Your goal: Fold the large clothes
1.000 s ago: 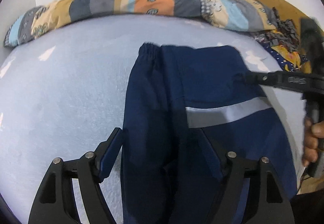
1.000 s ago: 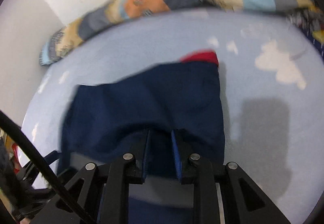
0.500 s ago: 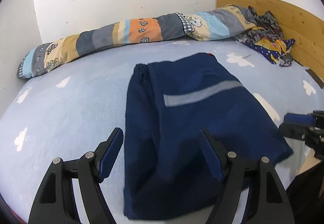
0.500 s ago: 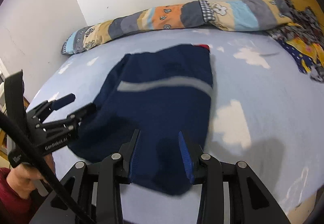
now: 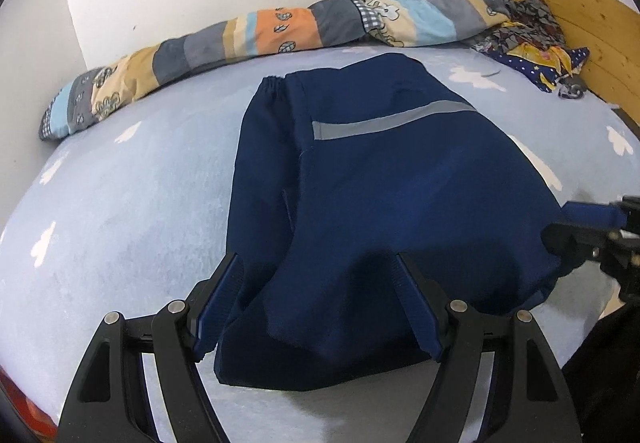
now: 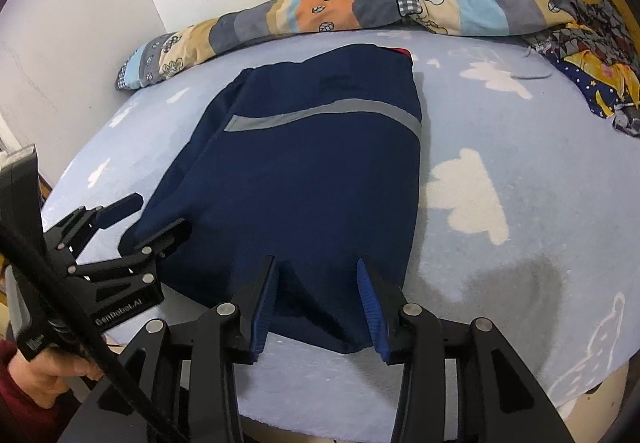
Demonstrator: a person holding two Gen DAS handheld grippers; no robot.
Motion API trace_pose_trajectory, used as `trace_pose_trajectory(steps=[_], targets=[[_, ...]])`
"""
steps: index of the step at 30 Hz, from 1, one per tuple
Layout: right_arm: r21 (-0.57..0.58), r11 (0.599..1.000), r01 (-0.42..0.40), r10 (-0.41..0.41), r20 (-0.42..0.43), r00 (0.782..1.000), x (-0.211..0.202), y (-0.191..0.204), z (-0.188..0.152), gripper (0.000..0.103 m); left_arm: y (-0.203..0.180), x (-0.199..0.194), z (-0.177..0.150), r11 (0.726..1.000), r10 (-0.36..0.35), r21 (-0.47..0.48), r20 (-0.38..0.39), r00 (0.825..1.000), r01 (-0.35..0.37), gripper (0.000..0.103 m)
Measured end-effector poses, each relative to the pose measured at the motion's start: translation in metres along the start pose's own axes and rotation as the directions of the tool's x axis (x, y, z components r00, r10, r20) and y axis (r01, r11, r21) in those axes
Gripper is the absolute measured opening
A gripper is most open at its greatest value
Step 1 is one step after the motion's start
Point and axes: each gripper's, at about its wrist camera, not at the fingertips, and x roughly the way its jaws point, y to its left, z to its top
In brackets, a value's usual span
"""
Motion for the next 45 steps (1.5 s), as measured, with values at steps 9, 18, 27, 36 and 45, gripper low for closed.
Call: trace_pose_trajectory(steps=[9,18,27,36,45], targets=[[-0.013,0.999,0.031,-0.031,-0.024,0.999,0.01,0.001,-0.004,0.047,0.002,0.005,-0.002,1.0,0.0,0.004,-0.016,1.0,0.0,0.076],[-0.06,0.995,0.076,-0.08,-0.052,0.995,0.022,0.007,-0.01,0.053,0.0,0.007,-0.003,1.0,0.008,0.022,-0.011,1.0,-0.008,0.076],[-0.081,0.993,0.087,-0.093,-0.069,0.993,0.029,0.012,-0.013,0.059,-0.005,0.008,-0.005,0.998,0.043,0.055,0.012,0.999,-0.044,0.081],[-0.077,0.993,0.087,-0.091,-0.048,0.995,0.021,0.017,-0.017,0.064,-0.008,0.001,-0.012,0.991,0.093,0.089,0.054,0.994,-0.098,0.081],[-0.054,0.996,0.075,-0.076,0.0,0.997,0.009,0.017,-0.018,0.073,-0.007,-0.006,-0.018,0.99,0.102,0.088,0.068,0.992,-0.108,0.081]])
